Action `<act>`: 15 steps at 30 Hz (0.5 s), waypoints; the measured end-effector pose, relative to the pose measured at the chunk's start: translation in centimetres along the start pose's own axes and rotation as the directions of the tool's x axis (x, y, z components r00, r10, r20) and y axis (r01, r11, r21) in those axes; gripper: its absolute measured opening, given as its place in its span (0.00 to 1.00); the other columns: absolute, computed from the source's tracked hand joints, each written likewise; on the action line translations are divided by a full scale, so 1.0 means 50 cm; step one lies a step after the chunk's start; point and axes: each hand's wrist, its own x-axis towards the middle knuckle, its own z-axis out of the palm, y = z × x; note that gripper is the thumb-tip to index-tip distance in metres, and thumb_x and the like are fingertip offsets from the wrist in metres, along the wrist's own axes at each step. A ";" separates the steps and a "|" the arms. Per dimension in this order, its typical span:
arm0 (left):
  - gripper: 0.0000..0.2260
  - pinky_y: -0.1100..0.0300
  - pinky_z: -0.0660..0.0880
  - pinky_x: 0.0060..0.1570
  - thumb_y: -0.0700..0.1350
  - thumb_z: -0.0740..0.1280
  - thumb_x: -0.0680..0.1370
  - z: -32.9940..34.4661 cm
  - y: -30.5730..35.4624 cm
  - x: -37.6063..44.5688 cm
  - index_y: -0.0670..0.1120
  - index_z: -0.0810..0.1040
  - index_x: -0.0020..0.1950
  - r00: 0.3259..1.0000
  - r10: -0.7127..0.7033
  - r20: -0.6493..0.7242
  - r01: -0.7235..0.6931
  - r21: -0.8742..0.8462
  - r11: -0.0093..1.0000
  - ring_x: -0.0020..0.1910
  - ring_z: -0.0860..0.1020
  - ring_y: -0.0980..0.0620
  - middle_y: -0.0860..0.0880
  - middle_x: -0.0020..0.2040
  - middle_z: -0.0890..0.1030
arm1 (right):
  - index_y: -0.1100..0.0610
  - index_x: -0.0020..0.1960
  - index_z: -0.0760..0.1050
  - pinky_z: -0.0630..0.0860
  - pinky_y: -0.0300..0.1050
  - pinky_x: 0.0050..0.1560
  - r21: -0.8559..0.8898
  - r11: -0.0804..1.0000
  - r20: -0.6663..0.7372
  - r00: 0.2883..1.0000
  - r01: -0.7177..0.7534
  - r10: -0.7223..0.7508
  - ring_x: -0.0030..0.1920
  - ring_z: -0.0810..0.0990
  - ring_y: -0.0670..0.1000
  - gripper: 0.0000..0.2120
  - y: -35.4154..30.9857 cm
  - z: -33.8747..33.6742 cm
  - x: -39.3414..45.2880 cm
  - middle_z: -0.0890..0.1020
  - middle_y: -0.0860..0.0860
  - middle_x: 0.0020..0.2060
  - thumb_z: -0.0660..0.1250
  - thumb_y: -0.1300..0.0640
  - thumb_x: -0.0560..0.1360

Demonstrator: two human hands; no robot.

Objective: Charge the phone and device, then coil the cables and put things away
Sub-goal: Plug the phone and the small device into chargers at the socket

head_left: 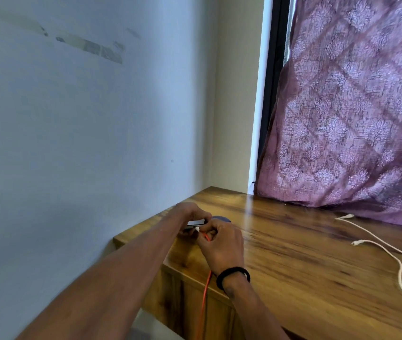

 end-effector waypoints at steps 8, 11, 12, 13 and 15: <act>0.17 0.59 0.78 0.49 0.56 0.74 0.73 0.014 -0.011 0.025 0.44 0.75 0.46 0.995 0.041 -0.089 -0.045 -0.037 0.998 0.45 0.78 0.49 0.45 0.48 0.78 | 0.47 0.50 0.84 0.84 0.48 0.49 -0.063 0.998 -0.009 1.000 0.015 -0.016 0.46 0.83 0.44 0.05 -0.004 0.004 -0.001 0.85 0.44 0.44 0.76 0.55 0.75; 0.15 0.61 0.75 0.42 0.52 0.73 0.75 0.011 -0.007 0.032 0.44 0.72 0.43 0.998 0.023 -0.058 -0.026 -0.045 0.999 0.41 0.75 0.51 0.45 0.44 0.76 | 0.47 0.52 0.84 0.83 0.46 0.51 -0.097 0.995 0.001 1.000 0.015 -0.015 0.47 0.83 0.44 0.06 -0.009 0.002 -0.002 0.86 0.44 0.47 0.76 0.54 0.76; 0.14 0.62 0.73 0.38 0.51 0.72 0.75 0.010 -0.005 0.025 0.44 0.71 0.43 0.999 0.013 -0.046 -0.015 -0.046 0.999 0.38 0.74 0.51 0.46 0.42 0.75 | 0.47 0.52 0.84 0.83 0.45 0.51 -0.104 0.994 0.002 1.000 0.013 -0.013 0.48 0.83 0.44 0.06 -0.009 0.001 -0.003 0.86 0.43 0.47 0.76 0.54 0.76; 0.14 0.63 0.72 0.35 0.50 0.72 0.76 0.008 -0.005 0.025 0.44 0.71 0.43 0.999 0.018 -0.042 -0.020 -0.050 0.999 0.37 0.73 0.52 0.46 0.42 0.74 | 0.47 0.53 0.84 0.83 0.45 0.51 -0.113 0.994 0.001 1.000 0.013 -0.013 0.48 0.83 0.44 0.06 -0.010 0.000 -0.003 0.86 0.43 0.47 0.75 0.53 0.76; 0.13 0.63 0.72 0.35 0.50 0.72 0.76 0.008 -0.008 0.019 0.44 0.72 0.44 0.999 0.017 -0.045 -0.020 -0.064 0.998 0.38 0.74 0.52 0.46 0.42 0.75 | 0.47 0.53 0.85 0.83 0.44 0.50 -0.132 0.991 -0.003 1.000 0.012 -0.012 0.47 0.83 0.44 0.05 -0.011 -0.002 -0.003 0.86 0.44 0.47 0.75 0.53 0.76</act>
